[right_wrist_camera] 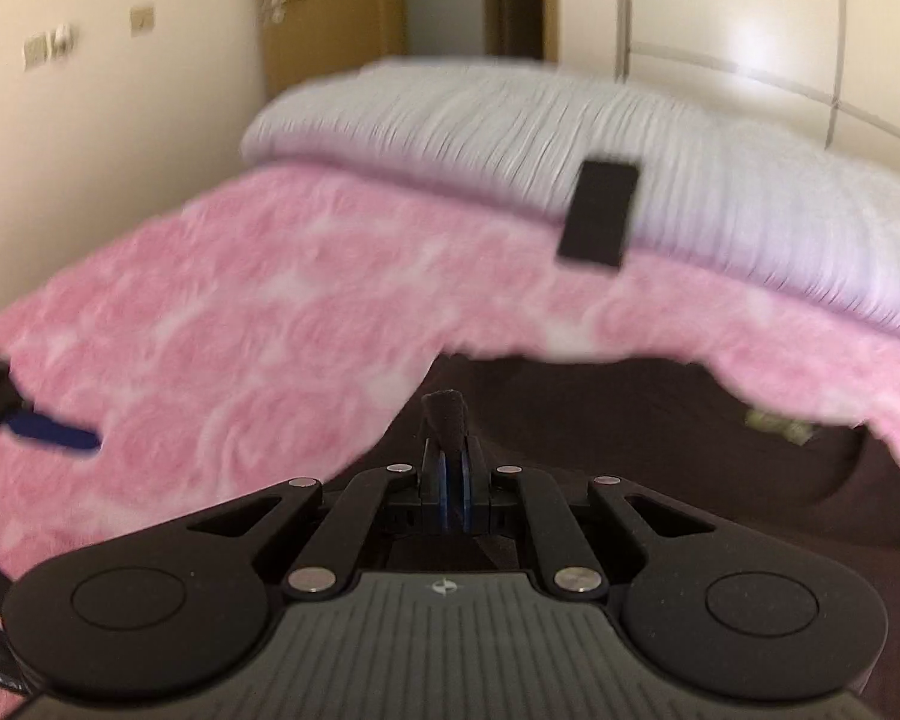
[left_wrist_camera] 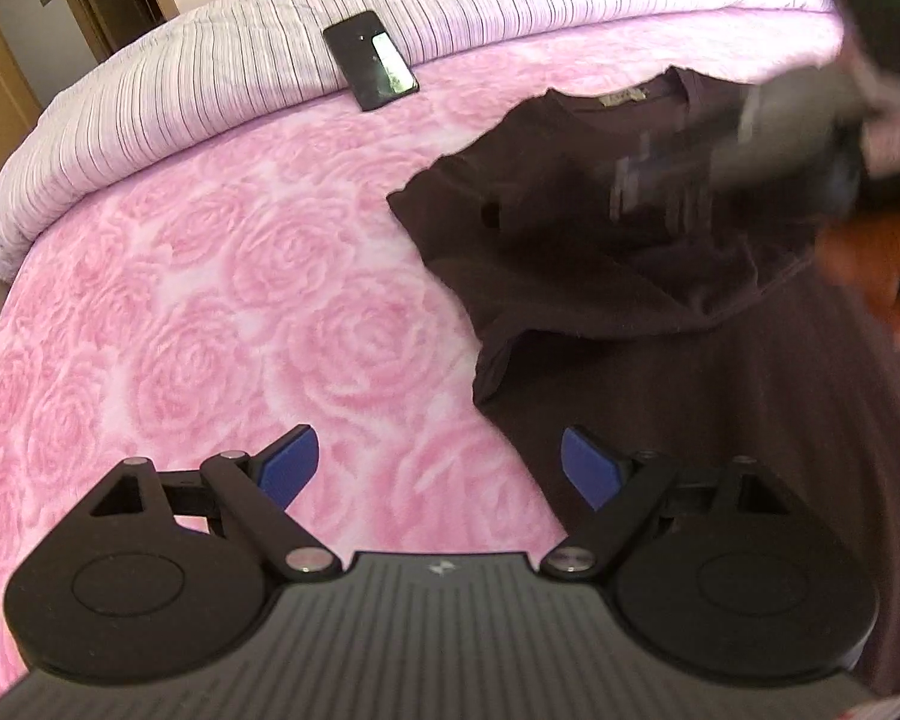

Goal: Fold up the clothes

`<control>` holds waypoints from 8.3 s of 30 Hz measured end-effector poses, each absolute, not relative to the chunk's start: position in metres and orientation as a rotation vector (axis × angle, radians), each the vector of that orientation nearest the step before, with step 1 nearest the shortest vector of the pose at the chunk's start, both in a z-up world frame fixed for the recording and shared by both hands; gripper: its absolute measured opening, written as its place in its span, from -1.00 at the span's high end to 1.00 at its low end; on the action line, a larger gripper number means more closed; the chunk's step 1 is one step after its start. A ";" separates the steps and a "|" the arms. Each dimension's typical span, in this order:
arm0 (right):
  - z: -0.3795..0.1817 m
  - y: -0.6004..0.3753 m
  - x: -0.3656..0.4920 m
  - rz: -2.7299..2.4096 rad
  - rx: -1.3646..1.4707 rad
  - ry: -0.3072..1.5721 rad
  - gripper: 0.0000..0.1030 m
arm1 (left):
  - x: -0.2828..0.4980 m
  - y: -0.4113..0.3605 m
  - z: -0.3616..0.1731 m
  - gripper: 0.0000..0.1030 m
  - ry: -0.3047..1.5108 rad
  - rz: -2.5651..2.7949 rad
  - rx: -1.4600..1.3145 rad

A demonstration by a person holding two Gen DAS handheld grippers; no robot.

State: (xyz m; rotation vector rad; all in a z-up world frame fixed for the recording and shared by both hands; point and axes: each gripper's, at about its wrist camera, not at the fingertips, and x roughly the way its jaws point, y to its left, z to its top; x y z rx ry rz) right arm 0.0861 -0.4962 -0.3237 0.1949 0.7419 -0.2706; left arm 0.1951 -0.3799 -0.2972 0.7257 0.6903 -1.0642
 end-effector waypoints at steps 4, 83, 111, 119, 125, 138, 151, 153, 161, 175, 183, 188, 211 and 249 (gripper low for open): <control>-0.335 -0.496 0.084 -0.178 0.245 0.810 0.45 | 0.202 -0.393 -0.297 -0.67 0.693 -1.074 0.714; -0.328 -0.534 -0.248 -0.738 0.726 1.073 0.20 | -0.050 -0.383 -0.314 0.60 0.780 -1.197 0.881; -0.321 -0.324 -0.284 -0.224 0.092 1.201 -0.29 | -0.310 -0.275 -0.361 0.89 0.282 -1.436 1.449; -0.341 -0.268 -0.269 -0.166 -0.020 1.140 -0.36 | -0.314 -0.286 -0.375 0.34 0.164 -1.465 1.489; -0.361 -0.232 -0.249 -0.051 -0.255 1.061 -0.34 | -0.309 -0.296 -0.368 0.94 0.288 -1.450 1.391; -0.384 -0.269 -0.316 -0.355 -0.519 1.090 -0.06 | -0.305 -0.305 -0.356 0.94 0.362 -1.388 1.316; -0.388 -0.315 -0.331 -0.346 -0.611 1.203 1.00 | -0.303 -0.310 -0.346 0.95 0.370 -1.402 1.342; -0.377 -0.320 -0.331 -0.317 -0.574 1.222 1.00 | -0.305 -0.309 -0.338 0.96 0.361 -1.425 1.352; -0.323 -0.306 -0.353 -0.191 -0.515 1.261 0.95 | -0.327 -0.278 -0.299 0.98 0.338 -1.505 1.393; -0.257 -0.244 -0.421 -0.034 -0.314 1.395 0.95 | -0.404 -0.246 -0.232 0.98 0.630 -1.579 1.379; -0.204 -0.338 -0.367 -0.084 -0.477 1.222 0.96 | -0.343 -0.398 -0.173 0.97 0.547 -1.392 1.197; -0.186 -0.425 -0.297 -0.133 -0.569 1.174 0.96 | -0.294 -0.512 -0.158 0.96 0.522 -1.394 1.145; -0.289 -0.668 -0.111 -0.073 -0.438 1.364 0.97 | -0.132 -0.725 -0.277 0.96 0.824 -1.313 1.078; -0.351 -0.695 -0.249 -0.529 0.753 1.026 0.35 | -0.167 -0.665 -0.333 0.45 1.106 -0.995 0.721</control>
